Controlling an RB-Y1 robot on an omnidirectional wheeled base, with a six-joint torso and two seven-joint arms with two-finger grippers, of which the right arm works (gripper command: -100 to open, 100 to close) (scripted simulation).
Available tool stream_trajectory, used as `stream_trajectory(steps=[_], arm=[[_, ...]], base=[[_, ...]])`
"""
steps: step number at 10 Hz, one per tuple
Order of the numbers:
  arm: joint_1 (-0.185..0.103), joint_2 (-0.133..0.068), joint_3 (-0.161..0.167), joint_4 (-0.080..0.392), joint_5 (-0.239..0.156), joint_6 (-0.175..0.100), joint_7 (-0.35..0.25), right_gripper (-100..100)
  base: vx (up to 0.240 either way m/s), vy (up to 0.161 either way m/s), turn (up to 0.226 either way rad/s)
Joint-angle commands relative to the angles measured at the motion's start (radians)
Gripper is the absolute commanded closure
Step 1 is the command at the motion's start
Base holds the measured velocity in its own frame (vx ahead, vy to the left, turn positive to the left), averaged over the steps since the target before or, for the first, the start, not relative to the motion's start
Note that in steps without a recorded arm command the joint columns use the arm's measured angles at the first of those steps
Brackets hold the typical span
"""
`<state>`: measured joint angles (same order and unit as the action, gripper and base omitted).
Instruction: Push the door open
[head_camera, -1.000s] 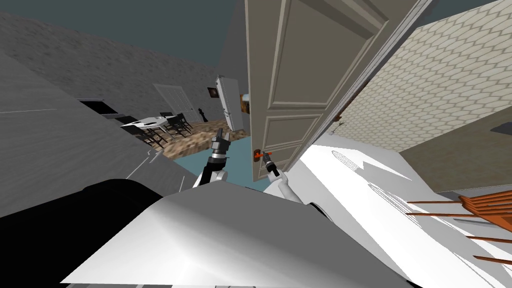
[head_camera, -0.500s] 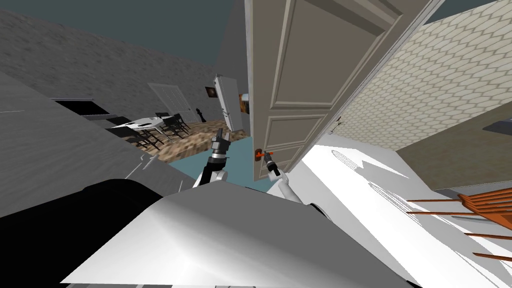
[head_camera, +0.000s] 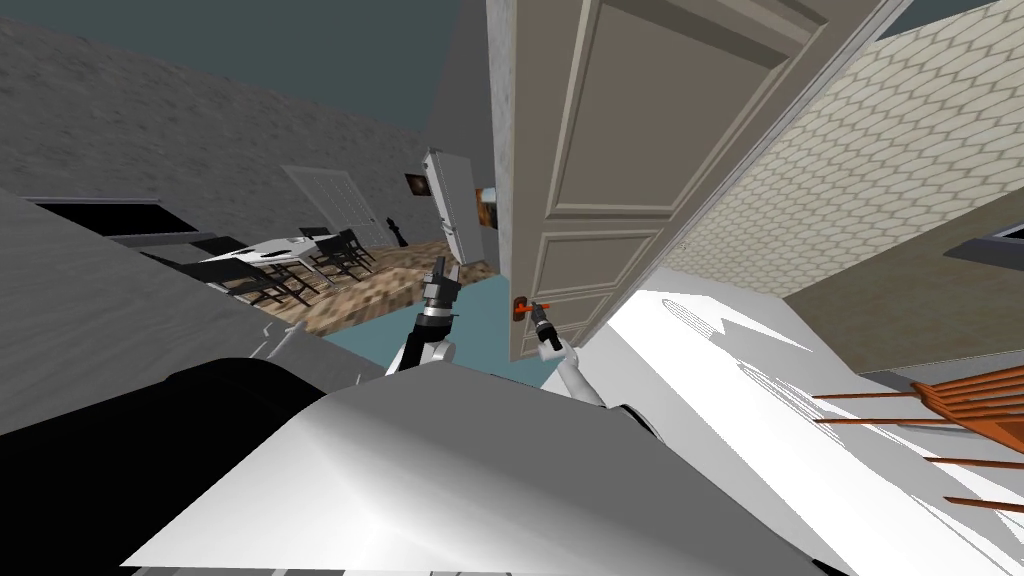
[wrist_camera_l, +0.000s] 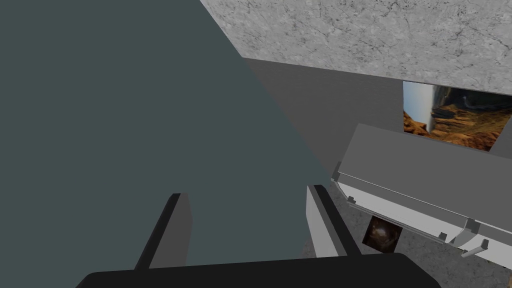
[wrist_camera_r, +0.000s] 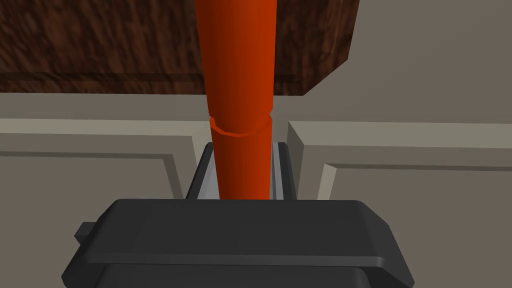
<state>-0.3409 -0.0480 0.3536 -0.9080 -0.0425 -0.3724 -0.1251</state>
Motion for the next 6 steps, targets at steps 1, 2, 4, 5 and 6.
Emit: stream_trajectory(steps=[1, 2, 4, 5, 6], arm=[[-0.007, 0.002, -0.031, 0.001, -0.001, 0.001, 0.012, 100], [-0.008, 0.007, -0.042, 0.005, -0.001, 0.001, 0.017, 100], [0.0, 0.006, -0.044, 0.004, -0.001, 0.004, 0.016, 100], [-0.001, -0.002, -0.061, 0.003, -0.004, 0.004, 0.021, 100], [-0.002, -0.005, -0.069, 0.005, -0.005, 0.004, 0.024, 100]], base=[[0.082, 0.186, -0.062], [0.087, 0.188, -0.062], [0.066, 0.126, -0.054], [0.093, 0.07, -0.029], [0.136, 0.134, -0.063]])
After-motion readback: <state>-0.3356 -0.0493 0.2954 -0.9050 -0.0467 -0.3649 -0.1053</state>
